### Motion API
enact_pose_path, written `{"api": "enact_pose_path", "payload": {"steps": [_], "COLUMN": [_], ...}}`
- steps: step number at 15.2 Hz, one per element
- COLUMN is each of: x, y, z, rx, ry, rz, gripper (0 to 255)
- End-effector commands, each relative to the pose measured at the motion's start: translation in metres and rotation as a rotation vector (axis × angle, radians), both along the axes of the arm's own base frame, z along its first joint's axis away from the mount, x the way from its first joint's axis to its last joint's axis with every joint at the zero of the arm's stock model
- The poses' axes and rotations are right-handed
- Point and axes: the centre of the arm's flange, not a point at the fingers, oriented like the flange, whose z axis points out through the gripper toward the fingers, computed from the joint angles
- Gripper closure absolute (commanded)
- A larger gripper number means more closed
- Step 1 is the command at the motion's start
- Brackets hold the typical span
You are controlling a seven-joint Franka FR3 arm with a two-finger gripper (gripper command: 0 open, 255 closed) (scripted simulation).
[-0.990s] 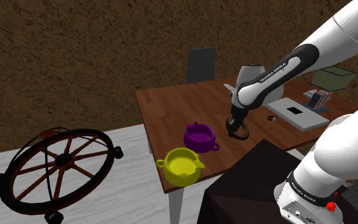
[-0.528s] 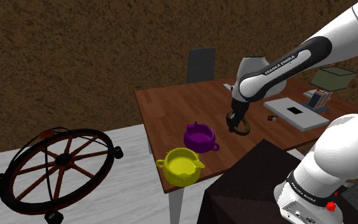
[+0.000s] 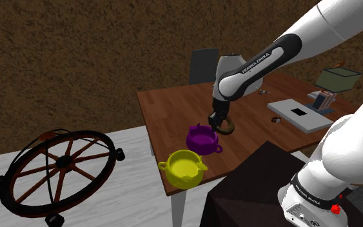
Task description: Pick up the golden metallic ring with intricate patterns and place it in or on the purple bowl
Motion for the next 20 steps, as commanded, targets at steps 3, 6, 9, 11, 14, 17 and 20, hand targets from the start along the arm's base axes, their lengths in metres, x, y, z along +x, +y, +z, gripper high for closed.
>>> {"api": "enact_pose_path", "payload": {"steps": [3,6,9,11,14,17,20], "x": [0.036,0.054,0.054,0.054,0.054,0.054,0.054], "y": [0.038,0.056,0.056,0.056,0.056,0.056,0.056], "z": [-0.002,-0.008,-0.024,-0.034,-0.05,-0.066,-0.07], "rx": [0.001,0.001,0.001,0.001,0.001,0.001,0.001], "ry": [0.0,0.0,0.0,0.0,0.0,0.0,0.0], "rz": [-0.001,-0.001,-0.001,-0.001,-0.001,-0.001,-0.001], "gripper": [255,255,255,255,255,255,255]}}
